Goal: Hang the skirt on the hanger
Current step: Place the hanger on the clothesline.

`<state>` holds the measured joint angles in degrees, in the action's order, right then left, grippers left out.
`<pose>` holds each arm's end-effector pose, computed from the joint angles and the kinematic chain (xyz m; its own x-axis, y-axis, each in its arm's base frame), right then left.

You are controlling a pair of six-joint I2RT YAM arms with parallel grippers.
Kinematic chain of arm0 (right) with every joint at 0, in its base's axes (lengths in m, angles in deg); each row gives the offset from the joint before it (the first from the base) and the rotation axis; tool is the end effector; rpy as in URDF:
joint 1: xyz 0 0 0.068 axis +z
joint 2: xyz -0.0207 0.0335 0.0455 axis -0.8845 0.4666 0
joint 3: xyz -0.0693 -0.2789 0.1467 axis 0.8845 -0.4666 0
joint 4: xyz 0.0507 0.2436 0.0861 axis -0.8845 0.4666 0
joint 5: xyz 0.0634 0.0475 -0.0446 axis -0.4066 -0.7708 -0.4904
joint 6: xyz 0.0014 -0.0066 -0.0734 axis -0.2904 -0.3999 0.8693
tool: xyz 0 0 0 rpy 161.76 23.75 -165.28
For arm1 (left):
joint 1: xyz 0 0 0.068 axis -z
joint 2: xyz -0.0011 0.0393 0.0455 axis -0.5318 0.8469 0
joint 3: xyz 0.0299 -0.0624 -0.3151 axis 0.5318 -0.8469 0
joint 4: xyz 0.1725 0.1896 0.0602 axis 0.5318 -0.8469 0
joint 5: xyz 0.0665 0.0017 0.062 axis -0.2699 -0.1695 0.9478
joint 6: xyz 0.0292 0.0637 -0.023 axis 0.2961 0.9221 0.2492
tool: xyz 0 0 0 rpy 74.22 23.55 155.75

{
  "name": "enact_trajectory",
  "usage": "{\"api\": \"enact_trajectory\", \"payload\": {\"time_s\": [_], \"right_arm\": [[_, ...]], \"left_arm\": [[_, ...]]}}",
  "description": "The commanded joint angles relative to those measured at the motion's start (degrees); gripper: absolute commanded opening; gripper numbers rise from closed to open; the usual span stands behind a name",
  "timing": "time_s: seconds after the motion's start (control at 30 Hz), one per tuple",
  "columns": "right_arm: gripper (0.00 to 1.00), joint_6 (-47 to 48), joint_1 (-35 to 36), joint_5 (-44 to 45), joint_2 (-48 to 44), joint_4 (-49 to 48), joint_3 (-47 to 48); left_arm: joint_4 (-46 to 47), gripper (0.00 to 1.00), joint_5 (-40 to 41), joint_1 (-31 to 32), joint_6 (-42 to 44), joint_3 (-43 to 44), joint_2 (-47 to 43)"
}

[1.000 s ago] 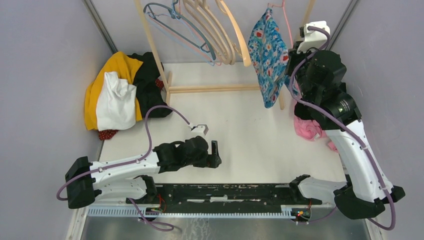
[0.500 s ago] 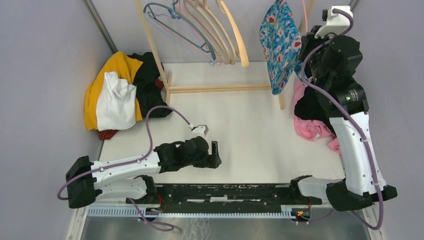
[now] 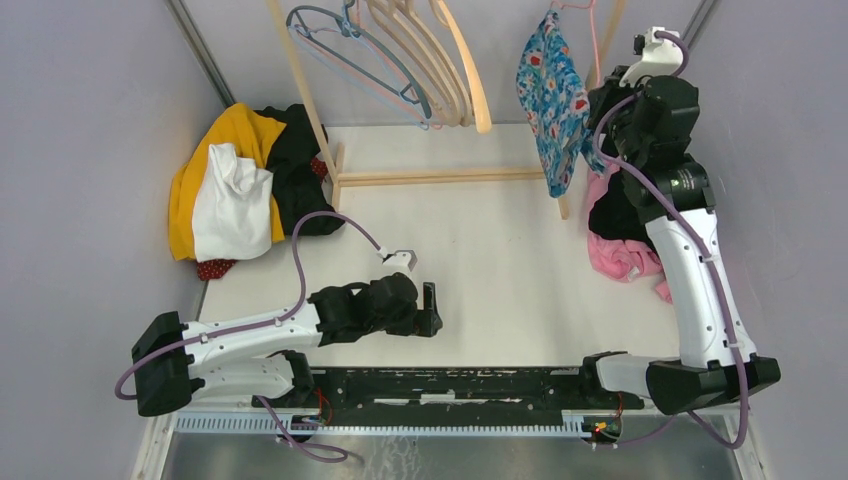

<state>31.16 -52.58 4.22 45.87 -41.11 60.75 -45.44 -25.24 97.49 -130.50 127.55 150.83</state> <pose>0.2721 0.0371 0.5496 -0.0830 0.1841 -0.9794 -0.0079 0.9826 0.1854 0.1004 -0.1848 0.2474 -0.8498 -0.0118 -0.5269 0.2393 0.8822 -0.4056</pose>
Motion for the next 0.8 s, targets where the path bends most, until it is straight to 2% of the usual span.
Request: {"api": "enact_trajectory", "payload": {"time_s": [0.0, 0.17, 0.2, 0.33, 0.37, 0.4, 0.47, 0.5, 0.6, 0.77], "right_arm": [[0.01, -2.4, -0.2, -3.4, -3.8, -6.9, -3.9], [0.02, -2.1, -0.1, -2.8, -5.8, -5.9, -7.2], [0.04, -2.1, -0.1, -2.6, -6.2, -5.3, -7.3], [0.36, -2.1, -0.1, -2.3, -7.2, -2.2, -6.7], [0.51, -2.1, -0.1, -2.1, -7.3, -1.3, -6.4], [0.61, -2.1, -0.1, -1.8, -7.5, -0.6, -6.1], [0.74, -2.0, -0.1, -0.9, -8.4, 0.6, -5.8], [0.86, -2.0, -0.2, -0.4, -8.9, 1.2, -5.6], [0.97, -1.6, -0.2, 1.8, -10.4, 3.3, -4.4], [1.00, -1.2, -0.2, 7.7, -14.6, 7.6, -2.7]], "left_arm": [[0.7, 0.99, 0.6, -0.1, 0.1, 0.8, -1.0], [-1.4, 0.99, 1.8, -0.1, 0.2, 2.2, -2.1], [-2.1, 0.99, 2.1, -0.1, 0.3, 2.5, -2.3], [-4.3, 0.99, 3.4, -0.1, 0.8, 4.4, -2.5], [-4.8, 0.99, 3.7, -0.2, 0.9, 4.8, -2.5], [-5.1, 0.99, 4.0, -0.2, 1.1, 5.1, -2.5], [-6.1, 0.99, 4.8, -0.2, 1.4, 5.9, -2.6], [-6.6, 0.99, 5.2, -0.2, 1.6, 6.3, -2.8], [-8.2, 0.99, 6.1, -0.9, 2.2, 7.5, -3.5], [-13.2, 0.99, 7.8, -4.9, 4.1, 12.0, -4.8]]}}
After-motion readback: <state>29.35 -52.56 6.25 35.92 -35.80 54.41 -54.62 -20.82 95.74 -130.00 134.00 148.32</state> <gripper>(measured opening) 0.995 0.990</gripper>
